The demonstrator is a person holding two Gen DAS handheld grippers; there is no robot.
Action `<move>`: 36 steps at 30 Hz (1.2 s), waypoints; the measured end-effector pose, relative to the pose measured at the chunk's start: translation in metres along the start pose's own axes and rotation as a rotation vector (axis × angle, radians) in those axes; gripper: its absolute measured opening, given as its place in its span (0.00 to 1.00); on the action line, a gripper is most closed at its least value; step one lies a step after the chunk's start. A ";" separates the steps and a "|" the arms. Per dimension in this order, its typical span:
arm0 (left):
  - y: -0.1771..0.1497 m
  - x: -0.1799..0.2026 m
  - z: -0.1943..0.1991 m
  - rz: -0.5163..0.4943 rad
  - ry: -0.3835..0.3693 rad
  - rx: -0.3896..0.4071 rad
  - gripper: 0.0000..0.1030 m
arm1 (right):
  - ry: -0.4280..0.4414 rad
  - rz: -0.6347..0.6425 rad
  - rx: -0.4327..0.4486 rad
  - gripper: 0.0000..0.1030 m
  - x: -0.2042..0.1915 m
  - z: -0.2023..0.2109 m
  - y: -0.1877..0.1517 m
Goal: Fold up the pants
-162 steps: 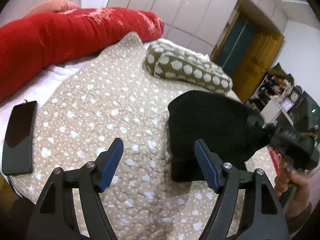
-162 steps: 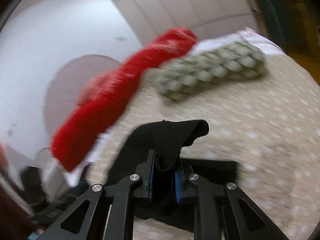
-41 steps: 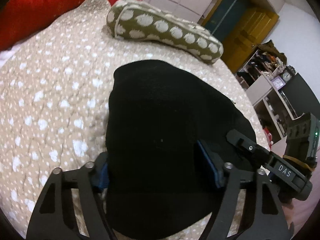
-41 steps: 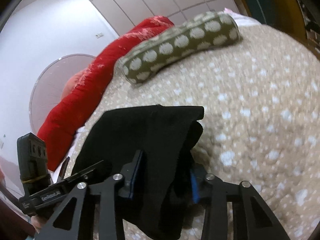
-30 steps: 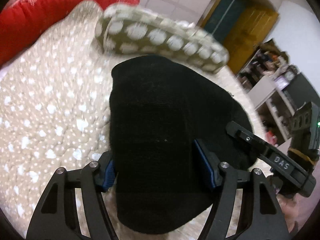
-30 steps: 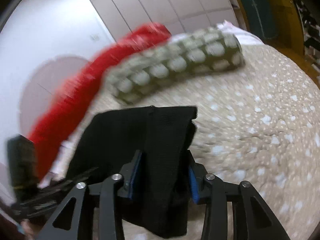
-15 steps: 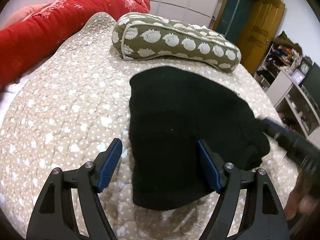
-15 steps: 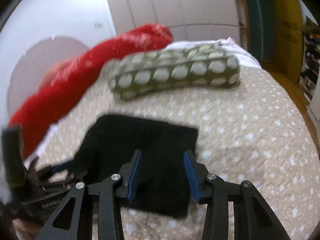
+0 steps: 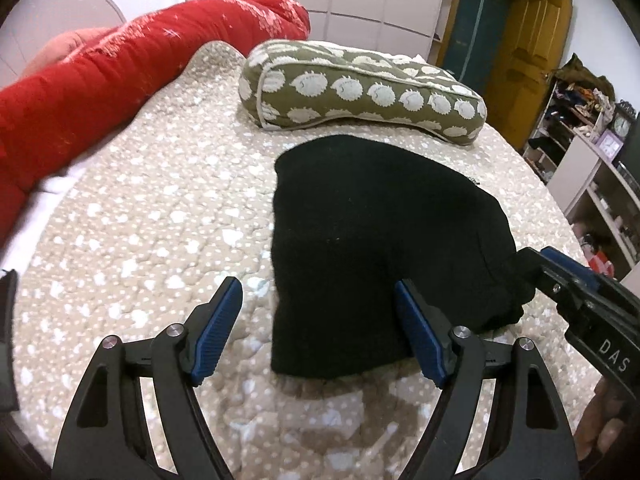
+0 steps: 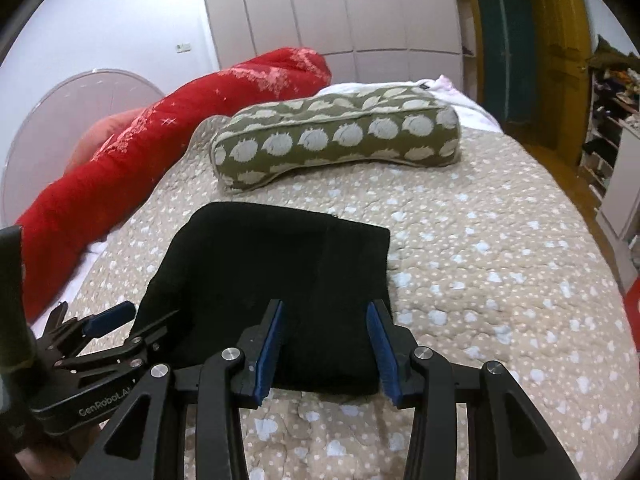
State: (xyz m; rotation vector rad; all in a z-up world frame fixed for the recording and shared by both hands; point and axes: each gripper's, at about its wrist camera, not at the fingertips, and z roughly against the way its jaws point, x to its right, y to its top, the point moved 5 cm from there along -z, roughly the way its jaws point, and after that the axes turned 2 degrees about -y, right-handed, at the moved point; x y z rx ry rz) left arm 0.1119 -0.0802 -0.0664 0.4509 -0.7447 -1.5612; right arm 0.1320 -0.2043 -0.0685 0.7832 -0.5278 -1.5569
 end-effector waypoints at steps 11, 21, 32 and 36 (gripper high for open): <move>-0.004 -0.004 0.036 0.011 0.059 0.070 0.76 | 0.010 -0.059 0.038 0.43 -0.006 0.030 0.002; -0.001 0.005 0.071 -0.015 0.074 0.152 0.76 | -0.013 -0.010 0.070 0.43 -0.019 0.055 -0.002; -0.001 0.009 0.087 -0.019 0.074 0.178 0.76 | -0.041 -0.006 0.076 0.44 -0.016 0.063 -0.004; -0.001 0.014 0.090 -0.040 0.073 0.186 0.76 | -0.048 -0.011 0.083 0.44 -0.013 0.065 -0.004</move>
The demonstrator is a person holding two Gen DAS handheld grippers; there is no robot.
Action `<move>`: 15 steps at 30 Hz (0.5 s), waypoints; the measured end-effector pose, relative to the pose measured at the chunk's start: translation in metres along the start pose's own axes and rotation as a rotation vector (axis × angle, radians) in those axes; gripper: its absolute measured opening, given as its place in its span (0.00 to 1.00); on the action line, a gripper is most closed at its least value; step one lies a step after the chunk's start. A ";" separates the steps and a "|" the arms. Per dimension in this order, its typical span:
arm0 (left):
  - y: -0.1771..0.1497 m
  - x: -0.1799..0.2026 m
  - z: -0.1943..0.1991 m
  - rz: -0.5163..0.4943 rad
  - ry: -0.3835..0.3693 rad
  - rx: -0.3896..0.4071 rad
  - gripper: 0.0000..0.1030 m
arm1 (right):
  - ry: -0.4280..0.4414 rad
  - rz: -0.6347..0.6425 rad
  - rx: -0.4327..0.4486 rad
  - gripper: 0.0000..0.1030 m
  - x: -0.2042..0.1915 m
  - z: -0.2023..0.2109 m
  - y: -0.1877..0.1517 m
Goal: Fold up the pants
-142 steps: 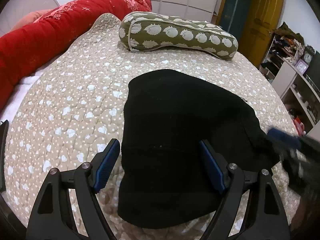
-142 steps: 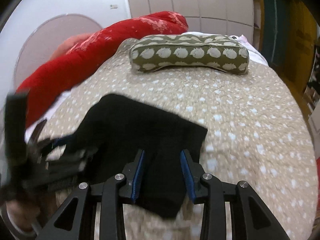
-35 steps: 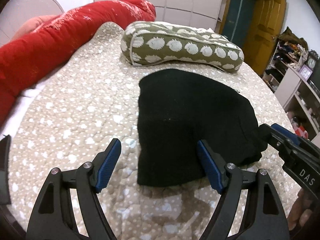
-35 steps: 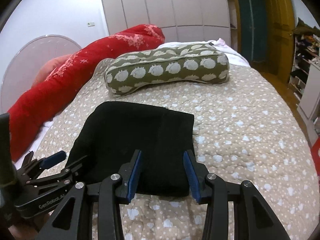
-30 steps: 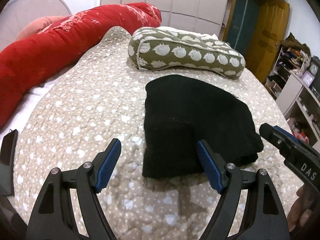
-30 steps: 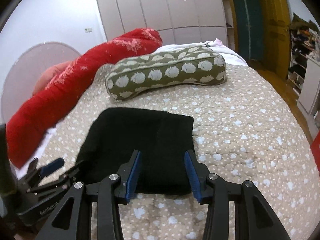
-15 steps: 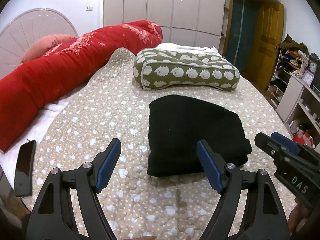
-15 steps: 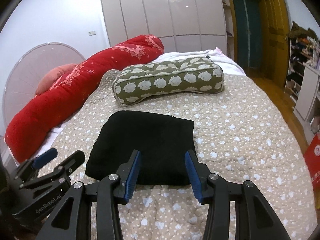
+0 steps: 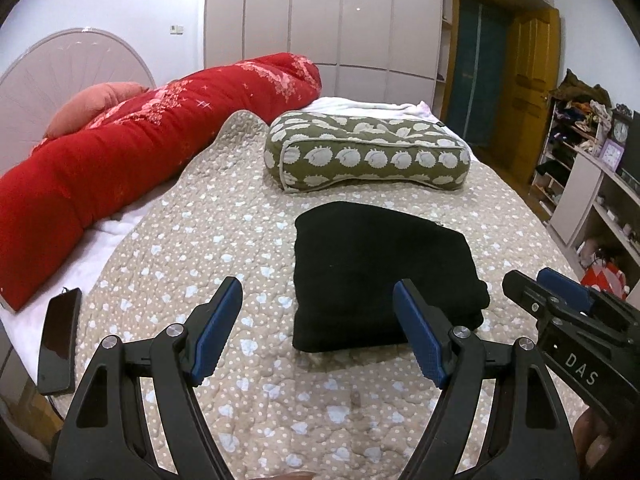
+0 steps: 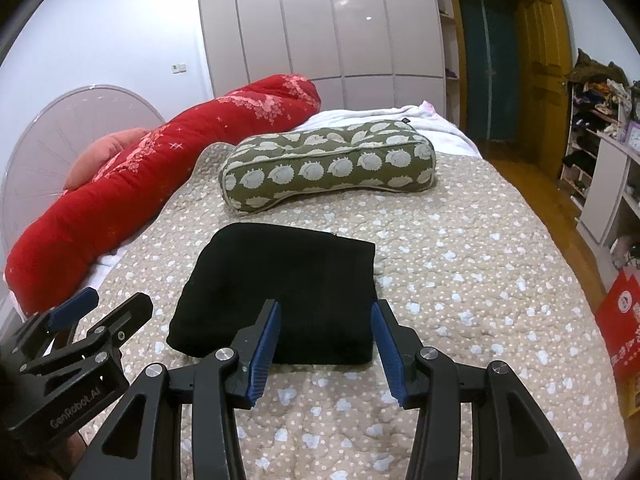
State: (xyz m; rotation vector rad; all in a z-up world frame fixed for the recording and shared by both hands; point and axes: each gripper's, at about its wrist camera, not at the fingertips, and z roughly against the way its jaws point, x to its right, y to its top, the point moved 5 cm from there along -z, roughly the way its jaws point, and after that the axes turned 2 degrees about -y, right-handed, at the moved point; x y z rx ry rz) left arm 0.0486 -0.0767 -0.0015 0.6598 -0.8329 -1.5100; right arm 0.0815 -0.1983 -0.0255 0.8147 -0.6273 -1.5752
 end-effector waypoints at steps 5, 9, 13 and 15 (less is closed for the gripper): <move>0.000 0.001 0.001 -0.003 0.001 0.006 0.76 | -0.001 -0.008 -0.002 0.45 0.003 0.000 0.000; 0.000 0.000 0.002 0.006 0.003 0.014 0.76 | 0.001 -0.013 -0.009 0.45 0.004 -0.002 -0.001; 0.000 -0.001 0.002 0.008 0.002 0.014 0.76 | 0.003 -0.014 -0.018 0.45 0.004 -0.003 -0.003; 0.000 0.000 0.002 0.006 0.001 0.011 0.76 | 0.006 -0.012 -0.019 0.45 0.003 -0.004 -0.002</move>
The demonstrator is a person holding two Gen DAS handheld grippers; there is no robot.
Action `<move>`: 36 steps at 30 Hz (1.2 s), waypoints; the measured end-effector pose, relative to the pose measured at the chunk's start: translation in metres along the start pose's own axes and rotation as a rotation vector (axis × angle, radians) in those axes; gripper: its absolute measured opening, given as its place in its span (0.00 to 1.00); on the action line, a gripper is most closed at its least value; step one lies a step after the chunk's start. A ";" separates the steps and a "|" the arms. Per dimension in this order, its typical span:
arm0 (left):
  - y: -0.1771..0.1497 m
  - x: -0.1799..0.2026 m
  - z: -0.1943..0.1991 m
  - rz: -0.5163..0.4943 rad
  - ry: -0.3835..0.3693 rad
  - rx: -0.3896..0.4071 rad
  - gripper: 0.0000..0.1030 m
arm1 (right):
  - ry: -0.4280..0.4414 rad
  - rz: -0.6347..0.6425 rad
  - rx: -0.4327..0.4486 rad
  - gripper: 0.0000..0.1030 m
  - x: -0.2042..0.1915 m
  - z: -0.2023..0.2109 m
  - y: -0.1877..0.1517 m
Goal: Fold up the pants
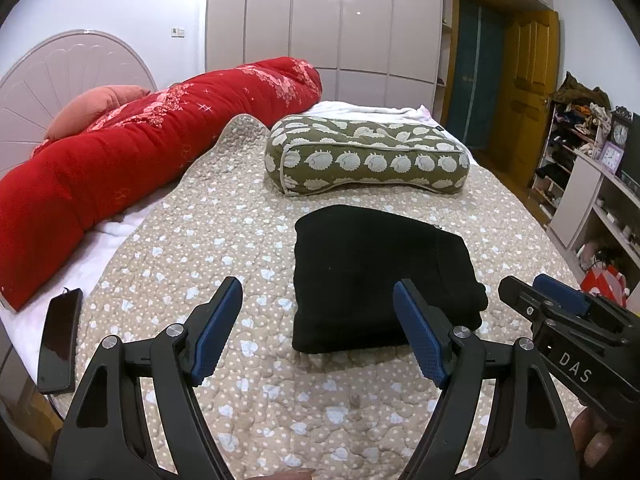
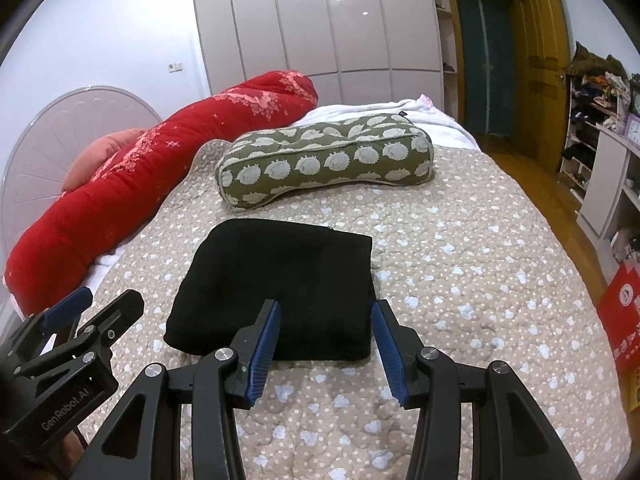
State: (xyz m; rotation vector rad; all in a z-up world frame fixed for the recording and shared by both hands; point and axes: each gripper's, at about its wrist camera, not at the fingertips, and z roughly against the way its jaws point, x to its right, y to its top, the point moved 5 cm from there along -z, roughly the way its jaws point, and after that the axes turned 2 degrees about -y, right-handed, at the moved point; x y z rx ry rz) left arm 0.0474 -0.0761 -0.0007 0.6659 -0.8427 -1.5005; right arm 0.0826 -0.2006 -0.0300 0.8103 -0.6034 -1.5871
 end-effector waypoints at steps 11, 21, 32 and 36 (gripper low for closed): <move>-0.001 -0.002 -0.001 0.002 -0.001 -0.006 0.76 | 0.004 -0.004 -0.009 0.45 -0.002 -0.003 -0.003; -0.002 -0.006 -0.004 0.021 -0.001 -0.011 0.76 | 0.008 0.005 -0.018 0.45 -0.005 -0.006 -0.004; -0.006 -0.007 -0.008 0.022 0.000 -0.021 0.76 | 0.012 0.004 -0.029 0.45 -0.003 -0.010 -0.006; -0.007 -0.006 -0.010 0.023 -0.003 -0.026 0.76 | 0.015 0.008 -0.036 0.45 -0.004 -0.011 -0.007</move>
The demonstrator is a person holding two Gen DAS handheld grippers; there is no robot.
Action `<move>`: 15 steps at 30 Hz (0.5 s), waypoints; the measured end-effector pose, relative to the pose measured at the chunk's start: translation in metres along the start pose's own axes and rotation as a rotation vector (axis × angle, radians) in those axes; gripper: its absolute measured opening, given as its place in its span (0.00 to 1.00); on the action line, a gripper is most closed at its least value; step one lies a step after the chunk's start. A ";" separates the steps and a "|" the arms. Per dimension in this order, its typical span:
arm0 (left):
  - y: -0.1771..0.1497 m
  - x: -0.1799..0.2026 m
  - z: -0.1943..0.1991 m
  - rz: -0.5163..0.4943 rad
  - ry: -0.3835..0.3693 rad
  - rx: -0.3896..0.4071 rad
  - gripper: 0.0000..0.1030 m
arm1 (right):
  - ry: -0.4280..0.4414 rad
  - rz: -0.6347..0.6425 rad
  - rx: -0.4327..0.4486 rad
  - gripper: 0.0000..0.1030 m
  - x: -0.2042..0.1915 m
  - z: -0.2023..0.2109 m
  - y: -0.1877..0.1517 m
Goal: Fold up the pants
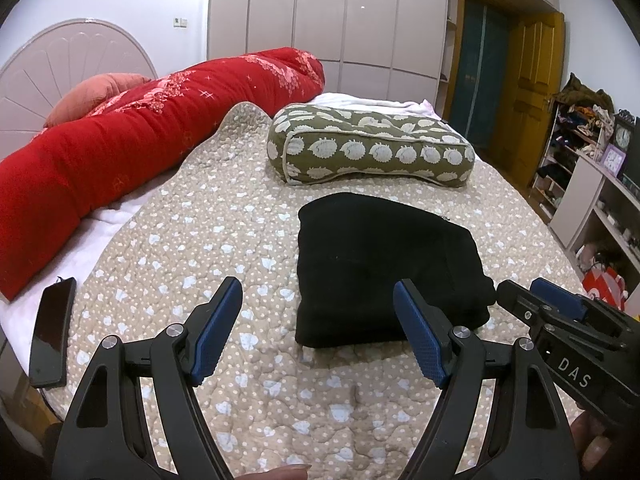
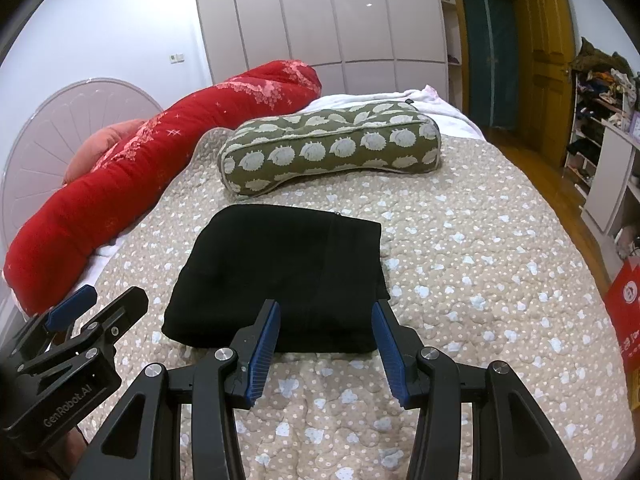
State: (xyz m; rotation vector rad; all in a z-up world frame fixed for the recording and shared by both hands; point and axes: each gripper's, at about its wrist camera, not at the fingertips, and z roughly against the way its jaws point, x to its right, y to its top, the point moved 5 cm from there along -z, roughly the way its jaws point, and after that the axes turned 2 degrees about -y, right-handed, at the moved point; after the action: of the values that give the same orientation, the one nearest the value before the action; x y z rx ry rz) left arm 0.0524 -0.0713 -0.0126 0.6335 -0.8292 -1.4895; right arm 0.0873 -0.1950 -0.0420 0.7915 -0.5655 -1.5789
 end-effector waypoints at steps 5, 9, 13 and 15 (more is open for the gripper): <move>-0.001 0.000 -0.001 0.001 0.001 -0.005 0.76 | 0.008 0.006 -0.006 0.45 -0.003 -0.003 0.000; -0.003 -0.002 -0.005 0.009 0.001 -0.014 0.76 | 0.008 0.006 -0.011 0.45 -0.004 -0.005 0.000; -0.003 -0.003 -0.007 0.010 0.002 -0.020 0.76 | 0.009 0.009 -0.012 0.45 -0.004 -0.006 0.000; -0.003 -0.003 -0.009 0.010 0.002 -0.023 0.76 | 0.009 0.010 -0.014 0.45 -0.004 -0.007 0.001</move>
State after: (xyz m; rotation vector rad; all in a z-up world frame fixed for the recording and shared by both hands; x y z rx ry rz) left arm 0.0578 -0.0697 -0.0209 0.6129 -0.8116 -1.4876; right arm 0.0932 -0.1910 -0.0454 0.7837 -0.5511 -1.5680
